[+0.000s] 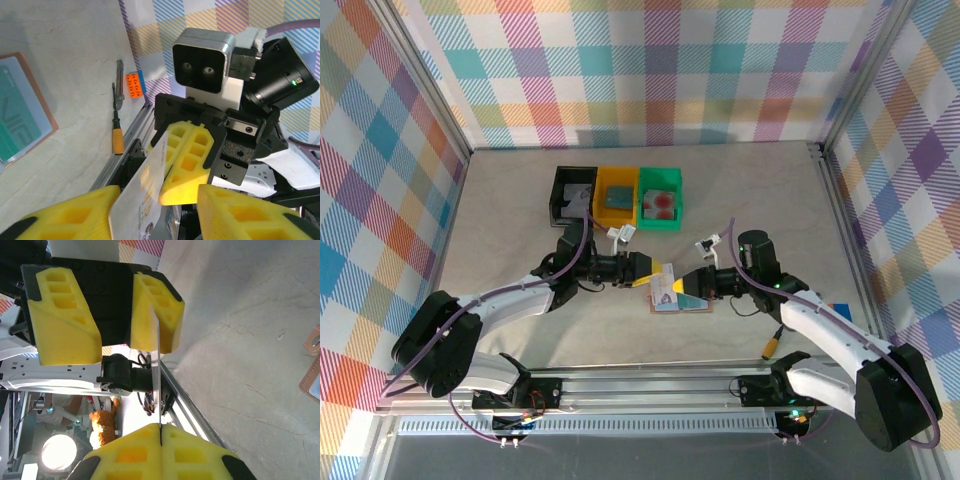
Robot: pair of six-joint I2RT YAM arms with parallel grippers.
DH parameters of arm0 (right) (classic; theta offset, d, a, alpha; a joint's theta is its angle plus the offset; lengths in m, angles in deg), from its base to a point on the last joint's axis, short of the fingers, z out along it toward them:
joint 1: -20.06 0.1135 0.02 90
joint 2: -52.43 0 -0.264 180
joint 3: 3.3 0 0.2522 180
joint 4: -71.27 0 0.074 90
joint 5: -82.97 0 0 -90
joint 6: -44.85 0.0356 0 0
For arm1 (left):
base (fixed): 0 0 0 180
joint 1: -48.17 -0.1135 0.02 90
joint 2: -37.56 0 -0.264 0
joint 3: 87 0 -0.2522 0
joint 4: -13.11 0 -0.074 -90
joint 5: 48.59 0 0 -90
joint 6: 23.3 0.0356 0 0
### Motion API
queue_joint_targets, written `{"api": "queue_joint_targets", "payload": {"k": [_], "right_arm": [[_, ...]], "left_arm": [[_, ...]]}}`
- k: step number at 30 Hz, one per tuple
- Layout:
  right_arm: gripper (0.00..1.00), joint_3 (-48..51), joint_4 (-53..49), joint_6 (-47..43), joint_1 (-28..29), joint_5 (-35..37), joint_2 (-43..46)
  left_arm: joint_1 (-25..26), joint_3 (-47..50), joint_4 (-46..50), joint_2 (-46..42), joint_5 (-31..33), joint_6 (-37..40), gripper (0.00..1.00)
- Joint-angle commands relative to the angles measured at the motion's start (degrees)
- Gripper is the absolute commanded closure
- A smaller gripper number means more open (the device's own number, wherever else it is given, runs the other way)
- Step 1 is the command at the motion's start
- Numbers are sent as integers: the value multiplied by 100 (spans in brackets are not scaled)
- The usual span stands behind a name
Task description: Take the credit cards out of the card holder
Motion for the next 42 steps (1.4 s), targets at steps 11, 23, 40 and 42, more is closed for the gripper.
{"api": "queue_joint_targets", "payload": {"k": [11, 23, 40, 42], "right_arm": [[100, -81, 438, 130, 91, -279, -176], [95, -227, -306, -142, 105, 290, 24], [42, 1128, 2409, 1635, 622, 2034, 1005], [42, 1111, 2499, 1532, 894, 2298, 1063]], "left_arm": [[64, 381, -1615, 243, -219, -735, 78], [59, 516, -2225, 447, 109, -1083, 100], [723, 707, -705, -759, 3903, -871, 100], [834, 672, -670, -737, 4113, -890, 100]]}}
